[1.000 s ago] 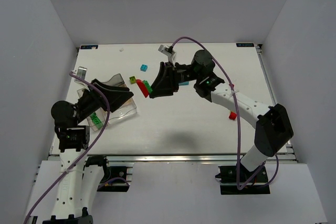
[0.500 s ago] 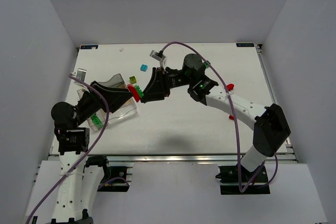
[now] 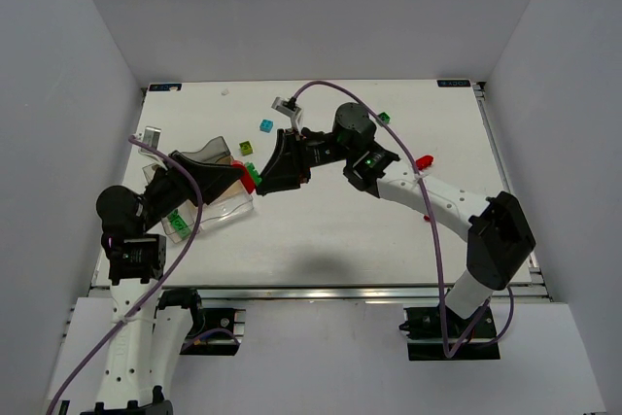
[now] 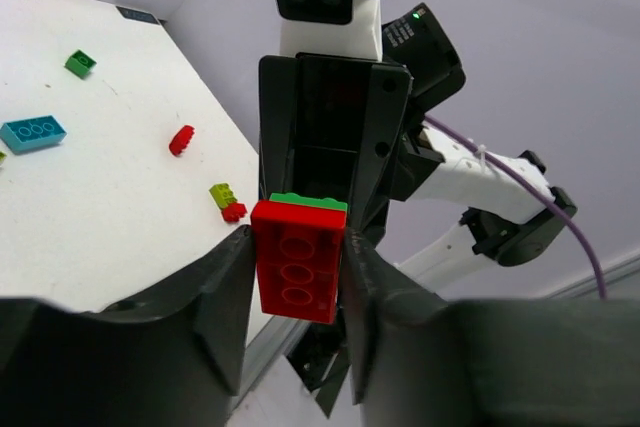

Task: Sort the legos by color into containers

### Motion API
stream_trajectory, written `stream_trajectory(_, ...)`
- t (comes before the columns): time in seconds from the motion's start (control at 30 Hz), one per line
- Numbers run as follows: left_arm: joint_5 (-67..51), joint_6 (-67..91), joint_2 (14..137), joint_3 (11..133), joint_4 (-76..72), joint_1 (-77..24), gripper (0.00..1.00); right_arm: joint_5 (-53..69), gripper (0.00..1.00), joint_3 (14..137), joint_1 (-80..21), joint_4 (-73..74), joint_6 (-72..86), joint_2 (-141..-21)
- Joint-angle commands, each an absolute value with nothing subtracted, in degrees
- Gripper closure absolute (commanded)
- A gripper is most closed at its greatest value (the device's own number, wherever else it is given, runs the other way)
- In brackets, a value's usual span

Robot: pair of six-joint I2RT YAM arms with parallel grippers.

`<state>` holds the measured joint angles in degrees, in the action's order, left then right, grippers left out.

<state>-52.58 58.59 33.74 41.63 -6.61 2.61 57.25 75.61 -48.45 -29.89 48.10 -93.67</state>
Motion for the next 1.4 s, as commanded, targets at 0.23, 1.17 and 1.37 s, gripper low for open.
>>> stream_trajectory(0.23, -52.2, 56.4, 33.8, 41.2, -5.1, 2.5, 1.00, 55.8, 1.00, 77.6, -47.5, -31.0, 46.9, -94.1)
stream_trajectory(1.17, 6.5, 26.8, 56.3, 54.4, 36.0, 3.3, 1.00, 32.4, 1.00, 83.9, -40.8, 11.5, 6.6, -98.2)
stream_trajectory(1.37, 9.0, 24.8, 62.7, 53.3, 31.4, 3.3, 1.00, 32.4, 1.00, 84.9, -42.4, 13.3, 3.4, -99.7)
